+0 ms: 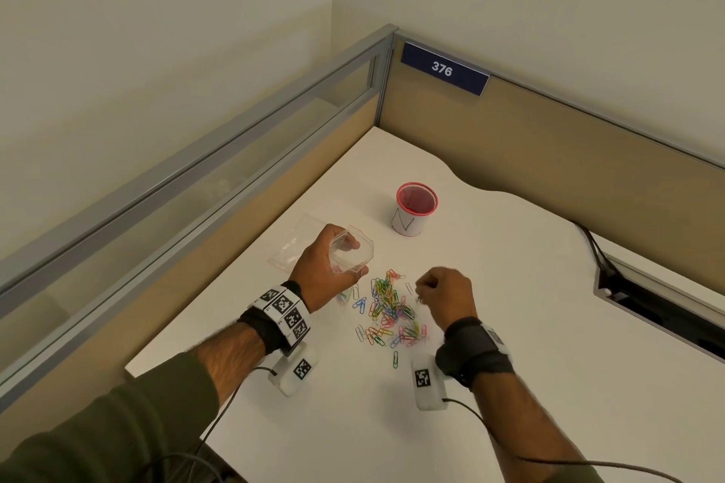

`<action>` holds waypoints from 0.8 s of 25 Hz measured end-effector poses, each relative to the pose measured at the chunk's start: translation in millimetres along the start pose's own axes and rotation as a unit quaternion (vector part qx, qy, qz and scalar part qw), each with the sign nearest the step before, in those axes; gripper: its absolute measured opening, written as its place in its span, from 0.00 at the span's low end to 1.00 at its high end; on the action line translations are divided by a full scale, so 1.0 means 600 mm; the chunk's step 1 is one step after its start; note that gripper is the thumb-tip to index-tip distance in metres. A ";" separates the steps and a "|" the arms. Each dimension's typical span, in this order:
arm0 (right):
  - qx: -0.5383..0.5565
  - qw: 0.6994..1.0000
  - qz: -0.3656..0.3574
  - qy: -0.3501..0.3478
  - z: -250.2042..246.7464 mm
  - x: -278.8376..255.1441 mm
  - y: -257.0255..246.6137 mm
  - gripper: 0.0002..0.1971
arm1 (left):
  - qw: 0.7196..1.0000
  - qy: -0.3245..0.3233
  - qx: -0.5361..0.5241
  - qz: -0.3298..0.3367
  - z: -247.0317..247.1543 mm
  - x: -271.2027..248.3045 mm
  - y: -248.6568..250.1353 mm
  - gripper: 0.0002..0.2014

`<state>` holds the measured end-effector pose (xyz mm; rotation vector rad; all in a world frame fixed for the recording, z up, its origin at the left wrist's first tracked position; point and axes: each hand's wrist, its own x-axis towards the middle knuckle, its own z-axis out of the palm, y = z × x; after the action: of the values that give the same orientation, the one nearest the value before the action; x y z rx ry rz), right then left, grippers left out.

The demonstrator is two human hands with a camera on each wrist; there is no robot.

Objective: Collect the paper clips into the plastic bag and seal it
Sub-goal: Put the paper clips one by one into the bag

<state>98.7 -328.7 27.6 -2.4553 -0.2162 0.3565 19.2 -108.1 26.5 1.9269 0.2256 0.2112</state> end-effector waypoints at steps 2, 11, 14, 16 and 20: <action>0.069 0.996 -0.042 0.038 -0.040 -0.010 -0.050 0.04 | 1.000 -0.003 0.001 0.002 0.009 0.000 0.003 0.22; 0.032 0.983 -0.177 0.026 -0.061 -0.030 -0.209 0.06 | 1.000 -0.018 0.014 0.010 0.045 0.009 0.017 0.25; 0.019 0.981 -0.189 0.021 -0.055 -0.029 -0.206 0.09 | 1.000 -0.020 -0.004 0.018 0.043 0.009 0.019 0.24; 0.047 0.980 -0.187 0.051 -0.062 -0.020 -0.188 0.09 | 1.000 -0.016 -0.011 0.021 0.034 0.006 0.015 0.22; -0.034 0.989 -0.133 0.058 -0.053 0.042 -0.108 0.09 | 1.000 0.001 -0.022 0.019 0.001 -0.001 0.008 0.22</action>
<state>128.2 -290.4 86.6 -2.4636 -0.5074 0.0904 19.3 -110.6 30.5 1.8882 0.1843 0.2414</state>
